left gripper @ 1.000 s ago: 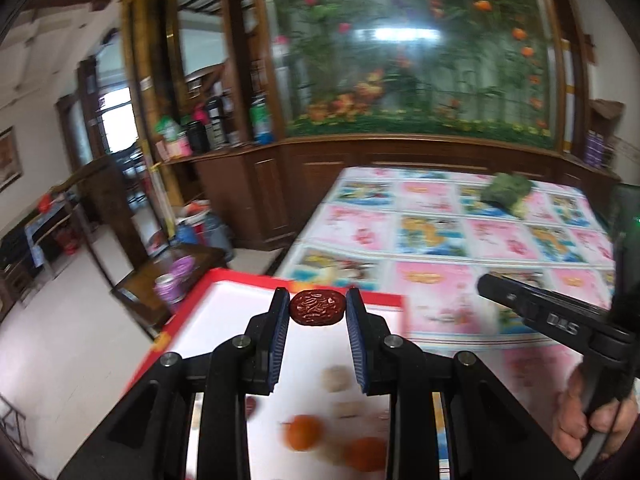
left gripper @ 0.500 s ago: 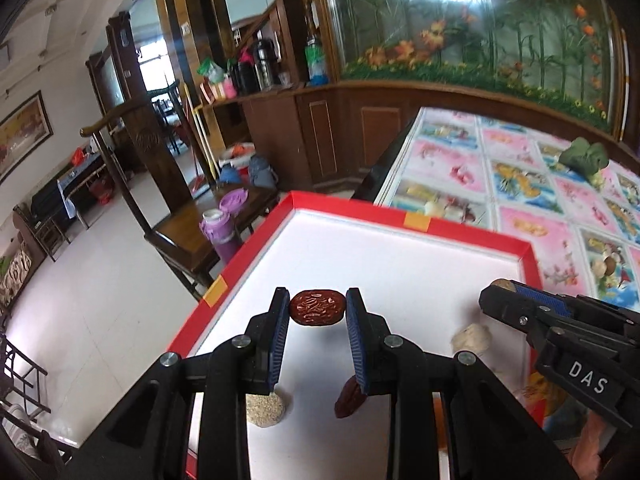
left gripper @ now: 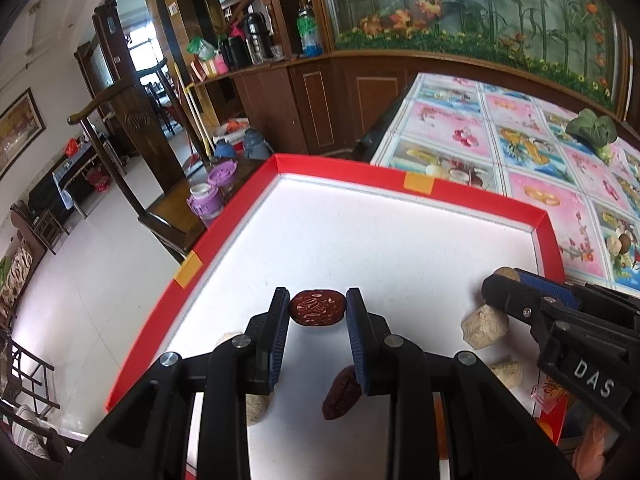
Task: Organize fruits
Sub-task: 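Carry the brown fruit and red date into the white tray and open both tools, then grasp another brown round fruit with the right tool while the left tool grasps a beige biscuit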
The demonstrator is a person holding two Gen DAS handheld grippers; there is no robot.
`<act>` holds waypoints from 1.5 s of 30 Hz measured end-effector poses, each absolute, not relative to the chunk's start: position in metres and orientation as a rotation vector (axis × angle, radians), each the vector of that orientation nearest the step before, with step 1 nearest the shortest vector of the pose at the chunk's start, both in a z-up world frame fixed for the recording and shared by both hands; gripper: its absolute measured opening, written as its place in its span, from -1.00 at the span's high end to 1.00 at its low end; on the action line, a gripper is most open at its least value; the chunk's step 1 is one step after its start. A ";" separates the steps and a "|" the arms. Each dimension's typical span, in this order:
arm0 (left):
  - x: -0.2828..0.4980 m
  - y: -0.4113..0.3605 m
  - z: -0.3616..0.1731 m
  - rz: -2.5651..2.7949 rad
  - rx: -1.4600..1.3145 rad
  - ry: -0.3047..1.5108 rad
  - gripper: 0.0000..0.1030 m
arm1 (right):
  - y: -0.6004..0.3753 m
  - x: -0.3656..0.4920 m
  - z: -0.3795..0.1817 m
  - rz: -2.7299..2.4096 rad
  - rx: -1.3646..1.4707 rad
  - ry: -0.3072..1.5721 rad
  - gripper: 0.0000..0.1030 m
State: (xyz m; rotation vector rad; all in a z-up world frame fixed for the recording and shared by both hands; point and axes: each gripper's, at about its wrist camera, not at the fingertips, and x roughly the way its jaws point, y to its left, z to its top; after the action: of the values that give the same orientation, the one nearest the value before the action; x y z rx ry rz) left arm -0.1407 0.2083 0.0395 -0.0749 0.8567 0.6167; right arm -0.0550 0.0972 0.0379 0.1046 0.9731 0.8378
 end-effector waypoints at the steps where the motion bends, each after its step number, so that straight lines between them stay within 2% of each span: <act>1: -0.140 0.209 0.038 0.617 -0.075 0.865 0.45 | 0.099 -0.056 0.038 0.843 0.094 0.974 0.48; 4: -0.140 0.208 0.038 0.623 -0.072 0.872 0.34 | 0.100 -0.059 0.038 0.840 0.075 0.965 0.47; 6: -0.139 0.207 0.038 0.628 -0.067 0.877 0.00 | 0.100 -0.057 0.037 0.847 0.081 0.972 0.47; 8: -0.141 0.204 0.042 0.642 -0.050 0.862 -0.04 | 0.100 -0.057 0.037 0.855 0.081 0.976 0.46; 12: -0.145 0.194 0.058 0.663 -0.015 0.812 -0.16 | 0.089 -0.057 0.048 0.883 0.127 0.935 0.17; 15: -0.147 0.185 0.072 0.668 0.005 0.771 -0.26 | 0.073 -0.057 0.064 0.880 0.170 0.846 0.10; 19: -0.144 0.169 0.087 0.646 0.034 0.736 -0.30 | 0.043 -0.051 0.079 0.853 0.243 0.766 0.03; 32: -0.118 0.113 0.104 0.574 0.131 0.705 -0.49 | -0.051 -0.013 0.078 0.712 0.253 0.770 0.03; 39: -0.086 0.073 0.090 0.451 0.163 0.753 -0.56 | -0.115 0.021 0.065 0.585 0.226 0.805 0.03; 45: -0.073 0.052 0.073 0.381 0.165 0.805 -0.56 | -0.132 0.040 0.050 0.571 0.302 0.878 0.03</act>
State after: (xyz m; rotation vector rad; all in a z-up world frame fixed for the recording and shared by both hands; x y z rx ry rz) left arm -0.0727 0.0523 0.0728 0.1649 0.8053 0.3809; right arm 0.0404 -0.1319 0.0503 0.3017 0.8778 0.5712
